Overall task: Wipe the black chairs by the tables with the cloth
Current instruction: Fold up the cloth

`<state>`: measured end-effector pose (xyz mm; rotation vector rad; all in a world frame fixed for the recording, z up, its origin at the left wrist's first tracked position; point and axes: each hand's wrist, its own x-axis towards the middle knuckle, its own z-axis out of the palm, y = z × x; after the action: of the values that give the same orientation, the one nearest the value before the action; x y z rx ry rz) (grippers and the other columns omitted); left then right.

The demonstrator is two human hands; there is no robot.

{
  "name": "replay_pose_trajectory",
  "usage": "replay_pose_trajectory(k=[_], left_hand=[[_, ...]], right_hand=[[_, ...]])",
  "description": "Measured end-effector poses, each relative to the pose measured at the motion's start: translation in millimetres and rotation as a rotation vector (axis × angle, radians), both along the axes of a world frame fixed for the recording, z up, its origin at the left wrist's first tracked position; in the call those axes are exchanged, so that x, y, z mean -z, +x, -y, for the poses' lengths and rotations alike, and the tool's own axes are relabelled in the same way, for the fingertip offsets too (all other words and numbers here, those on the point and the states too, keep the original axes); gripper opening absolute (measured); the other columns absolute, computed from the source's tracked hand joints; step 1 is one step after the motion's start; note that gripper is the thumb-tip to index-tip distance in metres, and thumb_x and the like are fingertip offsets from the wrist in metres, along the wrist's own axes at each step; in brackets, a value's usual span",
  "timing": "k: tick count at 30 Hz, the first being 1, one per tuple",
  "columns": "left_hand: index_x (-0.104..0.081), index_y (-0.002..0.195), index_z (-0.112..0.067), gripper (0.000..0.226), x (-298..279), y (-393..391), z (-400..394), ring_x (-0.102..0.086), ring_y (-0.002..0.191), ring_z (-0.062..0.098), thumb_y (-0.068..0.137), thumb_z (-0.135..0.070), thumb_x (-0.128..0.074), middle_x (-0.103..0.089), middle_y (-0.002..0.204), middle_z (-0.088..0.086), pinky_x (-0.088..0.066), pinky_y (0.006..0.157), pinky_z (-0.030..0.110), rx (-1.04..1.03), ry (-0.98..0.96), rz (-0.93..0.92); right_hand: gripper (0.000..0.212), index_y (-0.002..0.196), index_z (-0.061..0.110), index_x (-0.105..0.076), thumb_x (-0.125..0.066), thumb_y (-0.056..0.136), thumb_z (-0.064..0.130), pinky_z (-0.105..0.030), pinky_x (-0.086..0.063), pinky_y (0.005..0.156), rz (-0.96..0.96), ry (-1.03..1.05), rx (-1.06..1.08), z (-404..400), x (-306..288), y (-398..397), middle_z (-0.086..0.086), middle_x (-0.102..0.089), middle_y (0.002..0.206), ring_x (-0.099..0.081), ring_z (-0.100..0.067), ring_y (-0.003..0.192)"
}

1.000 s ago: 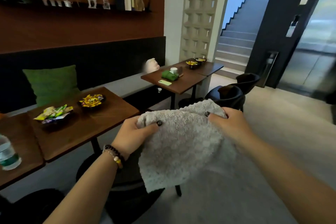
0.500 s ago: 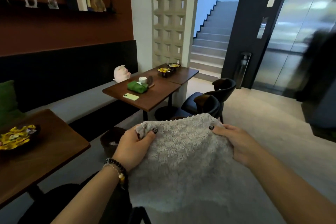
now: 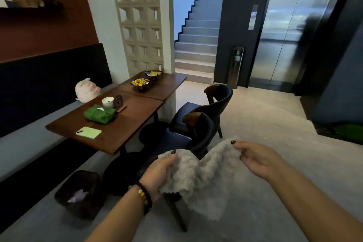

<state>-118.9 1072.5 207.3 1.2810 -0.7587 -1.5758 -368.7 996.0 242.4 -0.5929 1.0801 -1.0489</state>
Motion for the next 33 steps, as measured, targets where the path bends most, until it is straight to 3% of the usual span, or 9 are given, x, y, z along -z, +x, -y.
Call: replay_pose_trajectory(k=[3,7,12,16,18,20,22,28,33], left_hand=[[-0.066,0.12,-0.007,0.039,-15,-26,92,-0.065,0.109,0.031,0.092,-0.032,-0.056,-0.068,0.117,0.016,-0.051,0.094,0.042,0.002,-0.13,-0.034],[-0.071,0.113,-0.007,0.05,-33,-58,200,-0.065,0.109,0.031,0.08,-0.043,-0.066,-0.065,0.121,0.018,-0.056,0.082,0.038,-0.064,-0.169,-0.282],[-0.074,0.106,-0.006,0.055,-61,-100,331,-0.065,0.109,0.029,0.096,-0.048,-0.039,-0.065,0.122,0.016,-0.056,0.081,0.038,-0.105,-0.126,-0.378],[-0.078,0.096,-0.011,0.043,-84,-119,418,-0.068,0.103,0.028,0.097,-0.036,-0.043,-0.07,0.113,0.013,-0.056,0.079,0.039,-0.145,-0.202,-0.369],[-0.08,0.086,-0.014,0.04,-90,-121,461,-0.07,0.096,0.027,0.097,-0.031,-0.045,-0.073,0.106,0.011,-0.057,0.077,0.04,-0.157,-0.234,-0.381],[-0.079,0.089,-0.012,0.036,-93,-122,505,-0.07,0.095,0.029,0.096,-0.03,-0.048,-0.072,0.107,0.012,-0.057,0.076,0.041,-0.165,-0.242,-0.383],[-0.072,0.105,-0.006,0.032,-94,-122,550,-0.069,0.099,0.032,0.095,-0.028,-0.05,-0.07,0.112,0.016,-0.057,0.078,0.042,-0.171,-0.234,-0.376],[-0.069,0.096,-0.003,0.018,-86,-112,690,-0.071,0.079,0.03,0.096,-0.008,-0.052,-0.073,0.091,0.016,-0.059,0.066,0.037,-0.243,-0.273,-0.065],[-0.073,0.088,-0.01,0.018,-85,-105,771,-0.072,0.076,0.024,0.095,-0.013,-0.056,-0.074,0.088,0.012,-0.057,0.057,0.032,-0.225,-0.248,-0.051]], right_hand=[[0.012,0.091,-0.004,-0.064,-0.053,0.089,-0.009,-0.025,-0.058,0.066,0.086,-0.072,0.051,75,-22,-34,-0.016,-0.068,0.087,-0.066,-0.023,0.078],[0.027,0.106,0.007,-0.065,-0.058,0.083,-0.004,-0.033,-0.061,0.069,0.283,-0.218,0.049,178,-56,-80,-0.012,-0.075,0.098,-0.074,-0.021,0.087],[0.033,0.112,0.032,-0.062,-0.062,0.088,0.009,-0.032,-0.042,0.075,0.082,-0.273,-0.078,288,-58,-86,0.01,-0.074,0.103,-0.07,-0.009,0.095],[0.031,0.123,0.032,-0.058,-0.06,0.092,0.034,-0.04,-0.037,0.095,0.084,-0.14,-0.103,368,-33,-69,0.005,-0.072,0.11,-0.063,-0.017,0.1],[0.023,0.106,0.032,-0.062,-0.056,0.091,0.048,-0.038,-0.043,0.084,0.141,-0.028,-0.158,404,-18,-54,-0.001,-0.075,0.099,-0.067,-0.022,0.09],[0.035,0.109,0.028,-0.069,-0.056,0.088,0.054,-0.036,-0.05,0.073,0.171,0.078,-0.214,439,-7,-38,-0.008,-0.074,0.103,-0.069,-0.026,0.094],[0.054,0.116,0.016,-0.071,-0.06,0.083,0.057,-0.039,-0.05,0.09,0.209,0.132,-0.254,480,5,-26,-0.013,-0.069,0.117,-0.062,-0.031,0.111],[0.024,0.118,0.006,-0.062,-0.053,0.098,0.017,-0.039,-0.056,0.074,0.213,0.151,-0.161,620,10,-31,-0.016,-0.072,0.096,-0.069,-0.03,0.087],[0.041,0.129,0.009,-0.052,-0.058,0.091,-0.006,-0.04,-0.052,0.073,0.025,0.08,-0.006,728,-3,-73,-0.02,-0.061,0.117,-0.061,-0.032,0.095]])
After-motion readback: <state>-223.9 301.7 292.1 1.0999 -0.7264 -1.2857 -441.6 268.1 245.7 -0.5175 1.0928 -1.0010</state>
